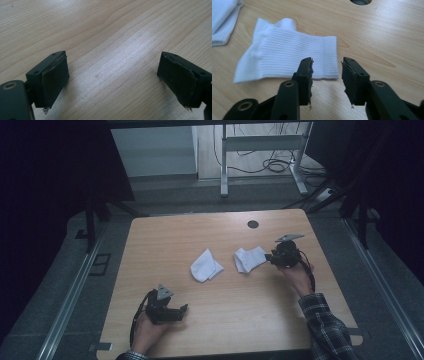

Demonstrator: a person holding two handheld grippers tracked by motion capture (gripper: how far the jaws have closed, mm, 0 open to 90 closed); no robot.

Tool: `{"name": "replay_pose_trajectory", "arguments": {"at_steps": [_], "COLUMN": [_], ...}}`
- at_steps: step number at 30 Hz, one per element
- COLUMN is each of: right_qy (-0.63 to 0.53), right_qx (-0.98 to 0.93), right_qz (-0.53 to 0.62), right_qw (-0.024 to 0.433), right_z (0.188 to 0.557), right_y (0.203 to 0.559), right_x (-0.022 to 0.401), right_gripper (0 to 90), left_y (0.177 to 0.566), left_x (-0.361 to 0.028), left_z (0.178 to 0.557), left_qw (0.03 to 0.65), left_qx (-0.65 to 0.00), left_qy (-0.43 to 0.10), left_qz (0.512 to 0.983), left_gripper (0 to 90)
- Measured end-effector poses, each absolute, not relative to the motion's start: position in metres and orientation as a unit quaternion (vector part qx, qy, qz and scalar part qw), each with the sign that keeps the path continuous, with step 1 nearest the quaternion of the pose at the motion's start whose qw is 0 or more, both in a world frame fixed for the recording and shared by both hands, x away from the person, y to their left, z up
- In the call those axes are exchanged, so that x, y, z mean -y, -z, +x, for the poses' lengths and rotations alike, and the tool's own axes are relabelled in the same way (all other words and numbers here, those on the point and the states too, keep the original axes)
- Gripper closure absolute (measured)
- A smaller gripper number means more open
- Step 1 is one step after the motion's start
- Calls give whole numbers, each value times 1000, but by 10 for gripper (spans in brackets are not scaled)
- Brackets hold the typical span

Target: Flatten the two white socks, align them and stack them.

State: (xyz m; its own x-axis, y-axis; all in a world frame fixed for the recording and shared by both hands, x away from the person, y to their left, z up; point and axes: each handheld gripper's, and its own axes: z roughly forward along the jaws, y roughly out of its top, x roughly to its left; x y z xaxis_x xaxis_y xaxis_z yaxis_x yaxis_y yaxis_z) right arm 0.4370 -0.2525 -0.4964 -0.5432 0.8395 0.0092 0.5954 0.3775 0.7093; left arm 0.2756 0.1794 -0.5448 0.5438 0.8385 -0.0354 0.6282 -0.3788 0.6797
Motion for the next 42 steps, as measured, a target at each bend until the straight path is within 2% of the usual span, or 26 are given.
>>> {"name": "replay_pose_trajectory", "arguments": {"at_steps": [7, 16, 20, 22, 26, 32, 42], "right_qy": [-330, -314, -322, -320, -313, -324, -358], "right_qx": [-808, -809, -799, -803, -808, -810, -816], "right_qz": [455, 466, 481, 479, 477, 464, 424], "right_qw": [175, 170, 161, 150, 147, 155, 163], "right_z": [454, 469, 468, 466, 461, 452, 435], "right_y": [510, 529, 530, 529, 527, 518, 464], "right_x": [246, 237, 237, 237, 235, 235, 231], "right_gripper": [644, 563, 668, 780, 821, 822, 815], "left_y": [545, 545, 545, 545, 545, 545, 545], "left_x": [-180, -180, -180, -180, -180, -180, -179], "left_z": [276, 276, 276, 276, 276, 276, 276], "left_qw": [328, 328, 328, 328, 328, 328, 328], "left_qx": [-448, -447, -447, -447, -447, -448, -450], "left_qy": [-161, -161, -161, -161, -161, -161, -160], "left_qz": [816, 816, 816, 816, 816, 816, 815], "left_gripper": [99, 99, 99, 99, 99, 99, 99]}}
